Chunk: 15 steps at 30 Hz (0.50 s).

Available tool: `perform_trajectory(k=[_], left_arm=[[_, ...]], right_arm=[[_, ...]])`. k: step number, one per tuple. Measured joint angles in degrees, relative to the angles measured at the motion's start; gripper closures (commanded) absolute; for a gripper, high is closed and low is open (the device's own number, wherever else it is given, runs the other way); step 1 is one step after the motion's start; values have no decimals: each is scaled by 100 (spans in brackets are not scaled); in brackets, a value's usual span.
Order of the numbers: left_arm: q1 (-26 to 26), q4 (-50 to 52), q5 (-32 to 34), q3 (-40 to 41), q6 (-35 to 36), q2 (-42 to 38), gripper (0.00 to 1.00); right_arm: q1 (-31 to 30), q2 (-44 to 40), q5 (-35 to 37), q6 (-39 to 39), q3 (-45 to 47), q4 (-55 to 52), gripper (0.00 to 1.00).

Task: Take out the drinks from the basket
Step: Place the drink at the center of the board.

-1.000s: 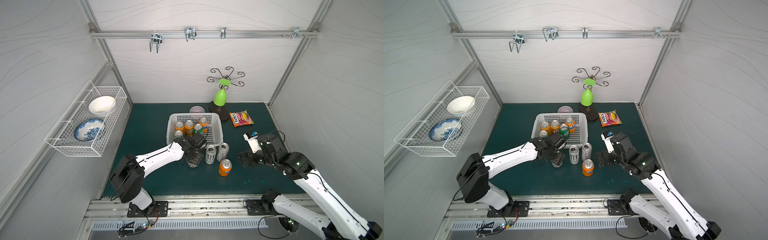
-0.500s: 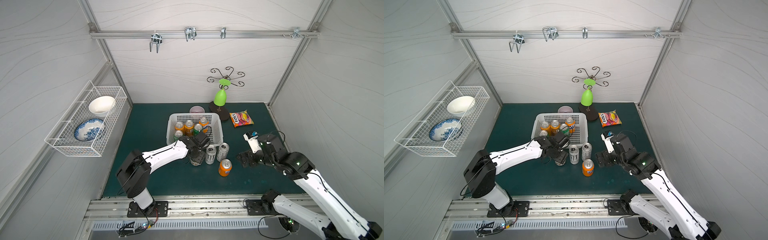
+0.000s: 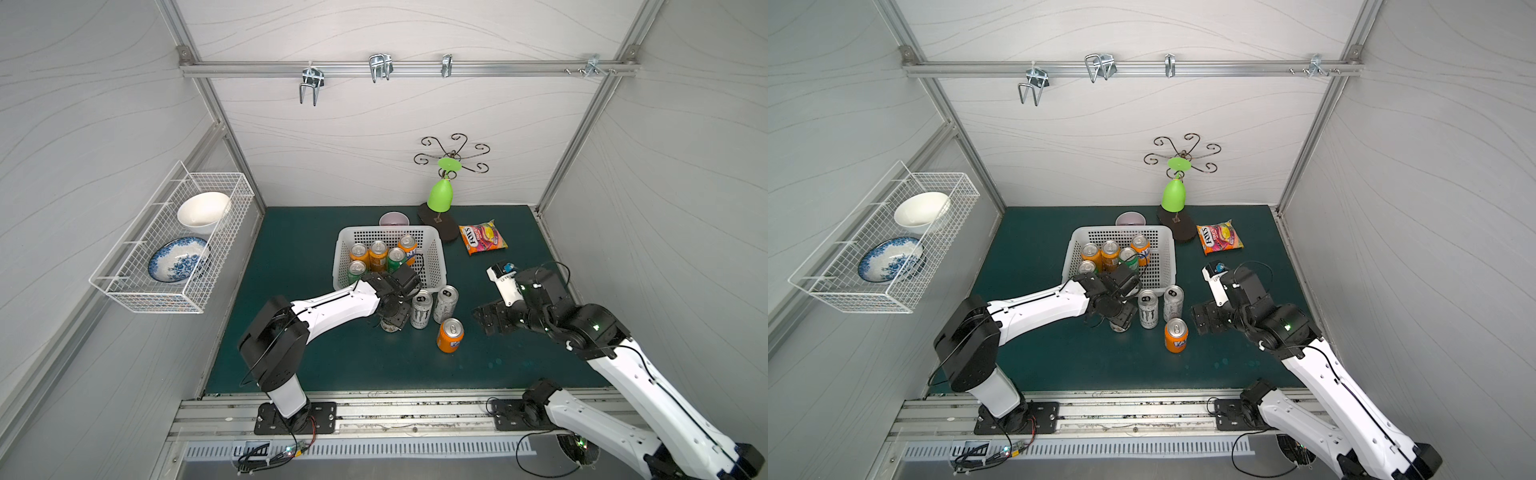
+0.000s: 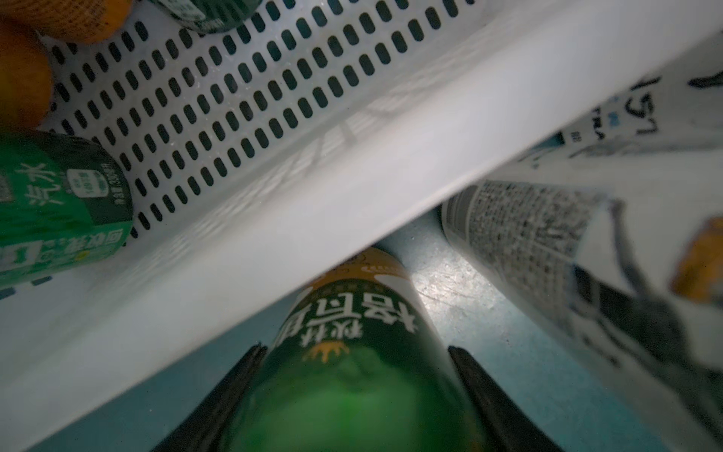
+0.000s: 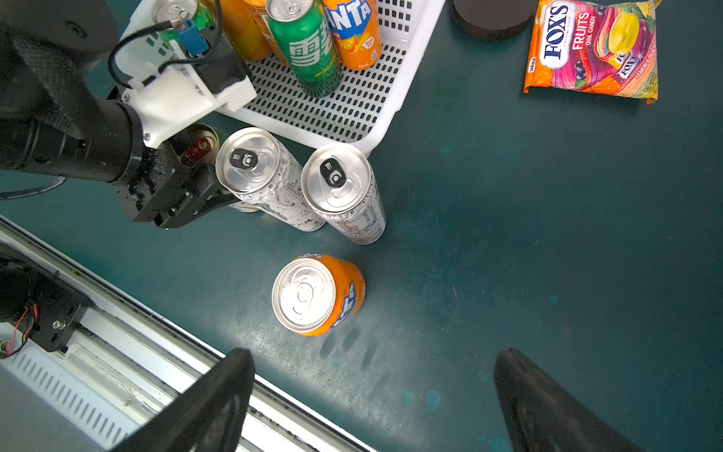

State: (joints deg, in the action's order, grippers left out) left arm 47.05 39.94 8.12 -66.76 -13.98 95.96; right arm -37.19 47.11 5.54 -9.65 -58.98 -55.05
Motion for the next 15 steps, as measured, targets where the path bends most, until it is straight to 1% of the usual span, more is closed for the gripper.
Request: perform_trajectory(k=[3,15], left_arm=[[0,0,0,0,-2,0,38],[0,7,44,2,-11,-13,26]], right_arm=[[0,0,0,0,0,0,1],[0,0,0,0,0,2,1]])
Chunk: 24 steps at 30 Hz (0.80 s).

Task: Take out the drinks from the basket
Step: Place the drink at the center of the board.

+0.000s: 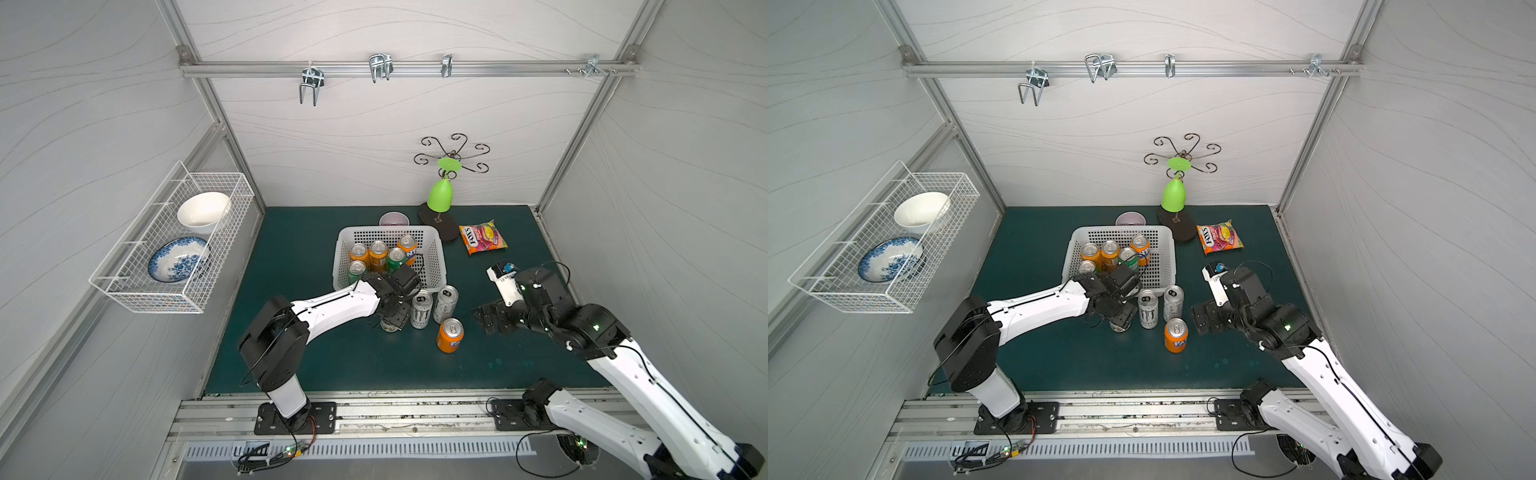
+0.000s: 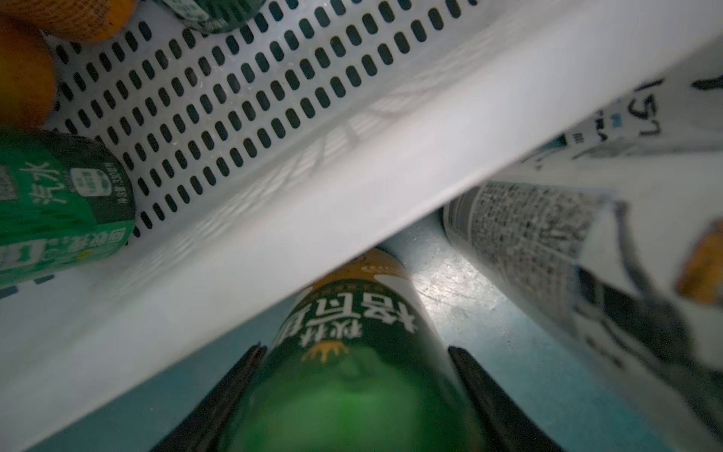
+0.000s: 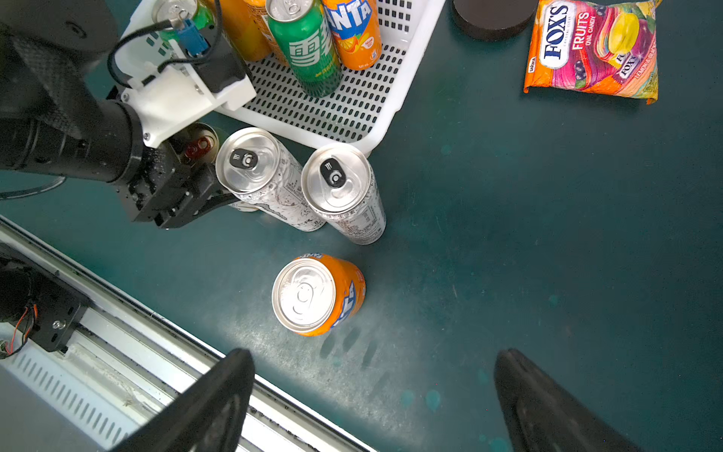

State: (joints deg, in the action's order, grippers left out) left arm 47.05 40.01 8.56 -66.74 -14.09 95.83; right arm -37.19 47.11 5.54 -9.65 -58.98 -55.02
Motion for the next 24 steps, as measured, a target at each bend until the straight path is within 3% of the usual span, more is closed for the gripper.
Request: perform_trajectory(k=[4,15,24], left_arm=[[0,2,111,0,15,-133,18],[0,46,247,0,50,-595,10],[0,551,511,-83,195,-1565,2]], right_arm=[[0,0,0,0,0,0,1],[0,2,0,0,0,0,1],[11,2,15,4,-11,-2,1]])
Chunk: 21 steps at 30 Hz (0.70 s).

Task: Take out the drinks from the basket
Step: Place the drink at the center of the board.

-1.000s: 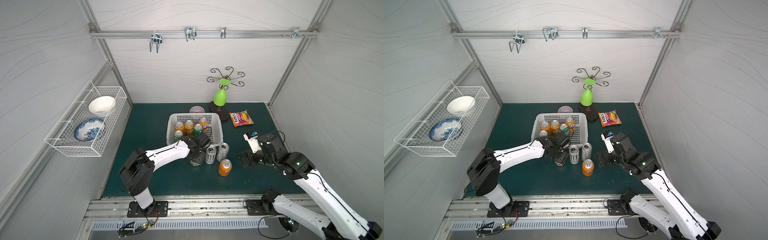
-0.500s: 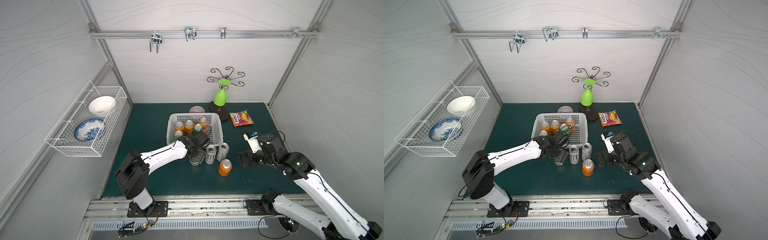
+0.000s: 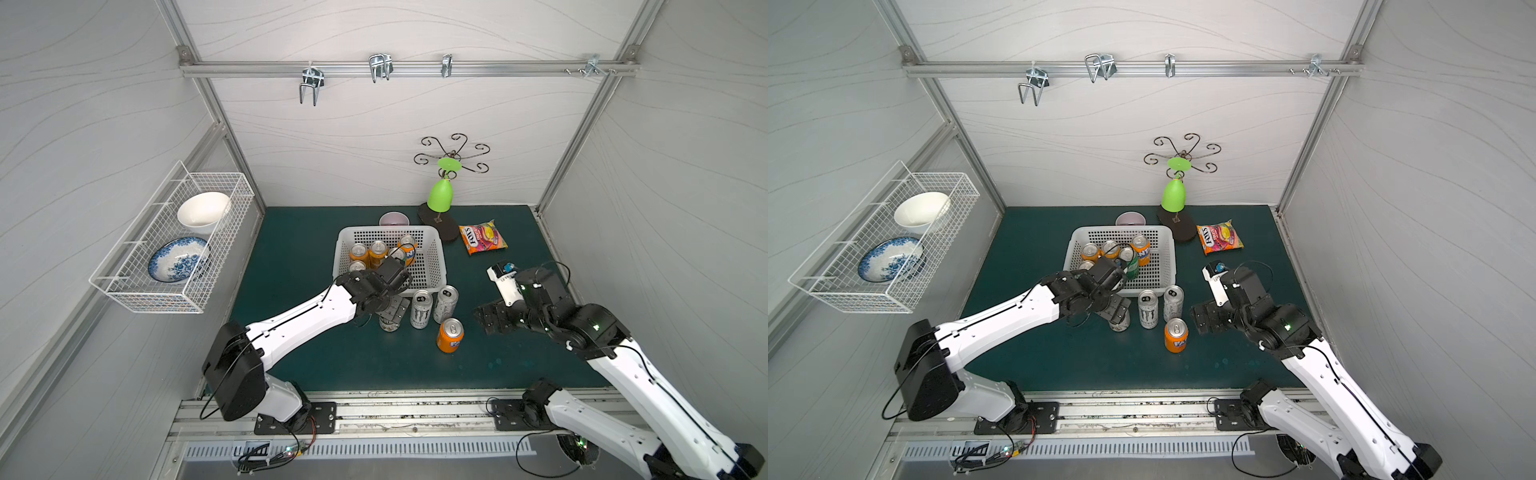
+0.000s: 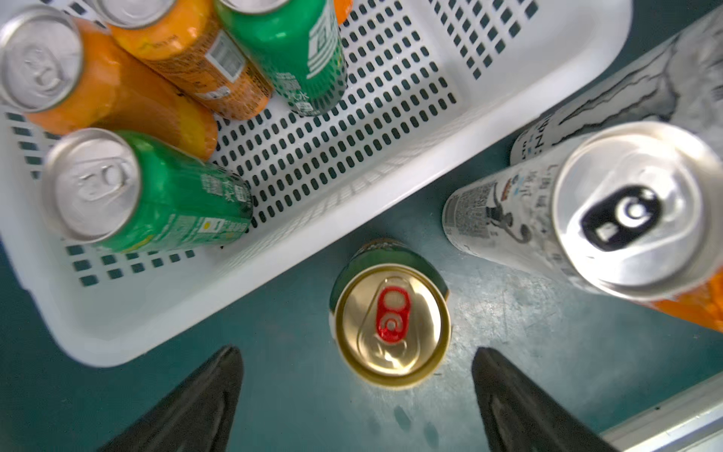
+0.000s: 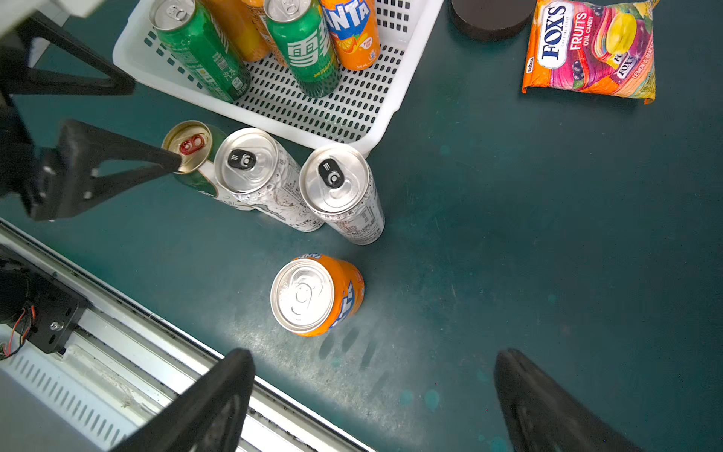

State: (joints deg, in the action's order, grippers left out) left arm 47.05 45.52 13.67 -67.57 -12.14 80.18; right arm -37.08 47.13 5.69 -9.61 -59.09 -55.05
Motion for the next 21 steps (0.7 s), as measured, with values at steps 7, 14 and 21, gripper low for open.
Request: perform_trajectory(k=[7,14,21], left_arm=[[-264,433,199,-387,214,-577,2],[-1069,686,31,-647,380,-695,2],[-1471,807,-243,-1143,501,-566,4]], right_arm=[[31,81,-9,17,-142,17,1],[116,188,-87,44,-149,146,1],[232,402,-214,98,-151,275,1]])
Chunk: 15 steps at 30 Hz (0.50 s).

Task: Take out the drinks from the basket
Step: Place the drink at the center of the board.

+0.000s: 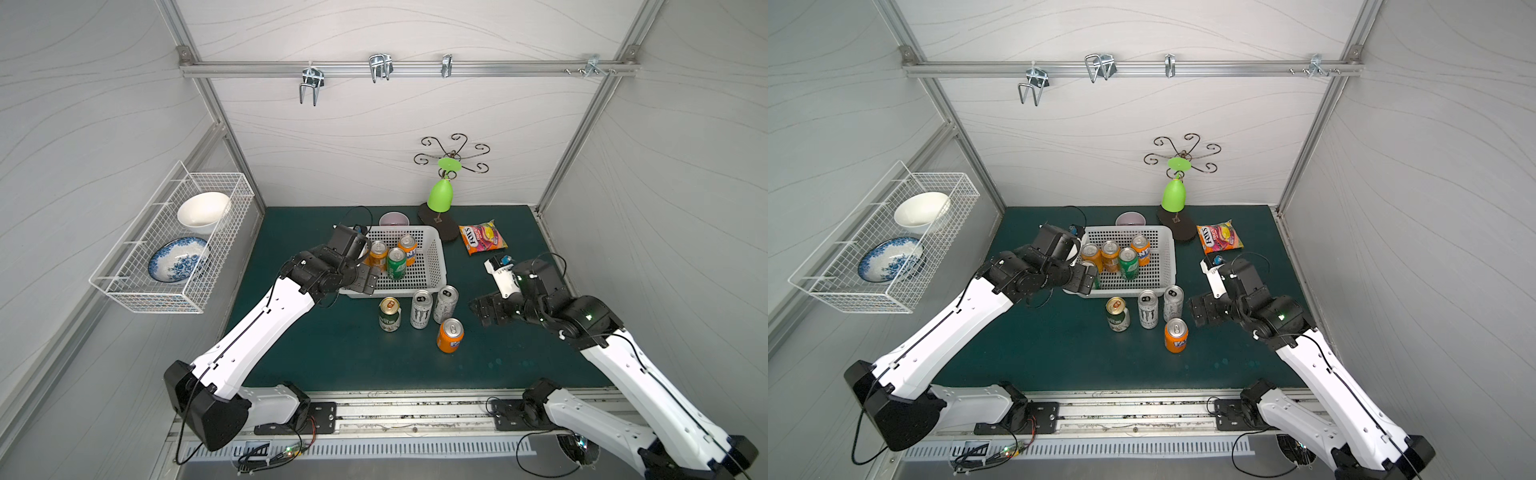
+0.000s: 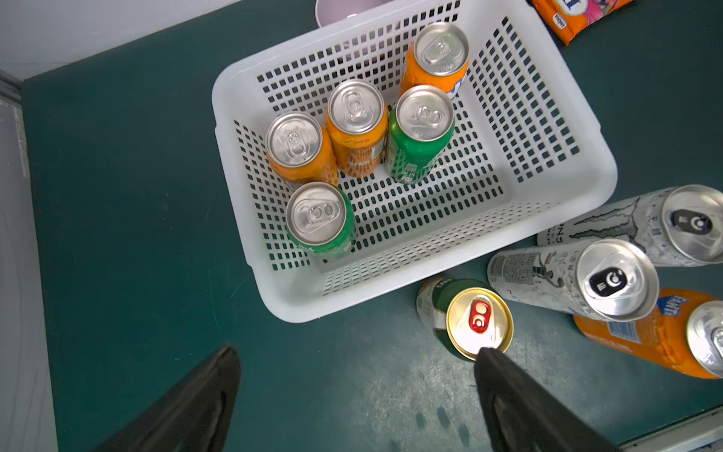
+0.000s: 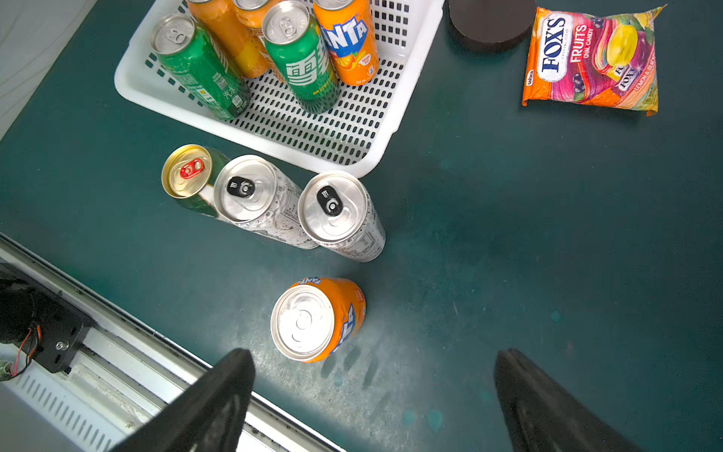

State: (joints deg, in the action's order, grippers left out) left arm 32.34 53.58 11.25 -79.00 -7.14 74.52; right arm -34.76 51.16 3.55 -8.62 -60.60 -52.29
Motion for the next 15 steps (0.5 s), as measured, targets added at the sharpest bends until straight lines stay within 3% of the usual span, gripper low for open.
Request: perform_trajectory(k=[15], left_arm=[[-905,-118,-446,-476,120,1471,2]], right_arm=[[116,-81,-114,9,15,83,1]])
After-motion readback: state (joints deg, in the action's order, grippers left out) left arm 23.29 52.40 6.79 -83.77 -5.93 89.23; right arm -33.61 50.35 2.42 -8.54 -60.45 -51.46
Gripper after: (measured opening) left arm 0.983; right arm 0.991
